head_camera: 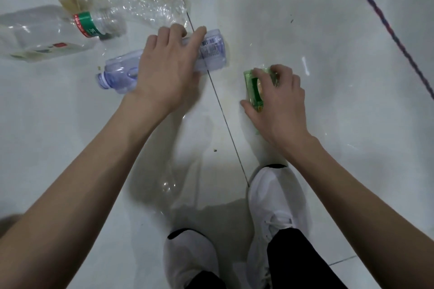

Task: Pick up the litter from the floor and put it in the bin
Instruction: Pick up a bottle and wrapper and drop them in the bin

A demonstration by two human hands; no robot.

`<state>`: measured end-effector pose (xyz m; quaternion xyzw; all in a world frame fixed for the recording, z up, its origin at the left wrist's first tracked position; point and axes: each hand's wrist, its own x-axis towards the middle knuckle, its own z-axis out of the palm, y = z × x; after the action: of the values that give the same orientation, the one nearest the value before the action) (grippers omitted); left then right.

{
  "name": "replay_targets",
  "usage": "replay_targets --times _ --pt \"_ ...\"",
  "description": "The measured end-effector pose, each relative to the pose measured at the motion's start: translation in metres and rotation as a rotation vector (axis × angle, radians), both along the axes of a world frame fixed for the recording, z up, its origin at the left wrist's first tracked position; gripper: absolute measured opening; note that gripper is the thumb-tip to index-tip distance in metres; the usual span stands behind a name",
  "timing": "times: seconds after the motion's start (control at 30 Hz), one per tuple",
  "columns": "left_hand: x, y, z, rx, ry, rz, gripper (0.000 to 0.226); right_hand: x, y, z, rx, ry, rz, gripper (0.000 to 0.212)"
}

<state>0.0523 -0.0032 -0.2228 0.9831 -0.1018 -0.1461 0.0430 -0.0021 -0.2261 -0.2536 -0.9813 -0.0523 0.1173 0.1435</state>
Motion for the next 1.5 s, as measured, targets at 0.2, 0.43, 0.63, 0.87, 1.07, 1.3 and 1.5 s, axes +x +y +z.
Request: replay_targets --times 0.2,0.43,0.63,0.87,1.07,1.3,1.5 --pt "-0.002 0.001 -0.001 0.000 0.002 0.011 0.075 -0.002 0.005 -0.005 0.044 -0.007 -0.021 0.053" --pt "0.002 0.003 0.014 -0.055 -0.005 0.061 0.077 0.007 0.008 0.013 0.159 -0.059 -0.085 0.050" --pt "0.006 0.011 0.056 -0.128 -0.056 0.108 0.077 0.029 0.012 0.079 0.253 -0.204 -0.119 0.049" --pt "0.005 0.017 0.205 -0.185 -0.088 0.137 0.077 0.038 0.020 0.245 0.324 -0.219 -0.149 0.052" --pt "0.004 0.023 0.413 -0.179 -0.095 0.140 0.079 0.039 0.031 0.450 0.390 -0.239 -0.155 0.053" --pt "0.018 0.012 0.675 -0.181 -0.173 0.168 0.078 0.044 0.030 0.702 0.501 -0.348 -0.206 0.054" --pt "0.017 -0.019 0.866 -0.177 -0.282 0.112 0.077 0.035 0.000 0.879 0.570 -0.469 -0.307 0.056"
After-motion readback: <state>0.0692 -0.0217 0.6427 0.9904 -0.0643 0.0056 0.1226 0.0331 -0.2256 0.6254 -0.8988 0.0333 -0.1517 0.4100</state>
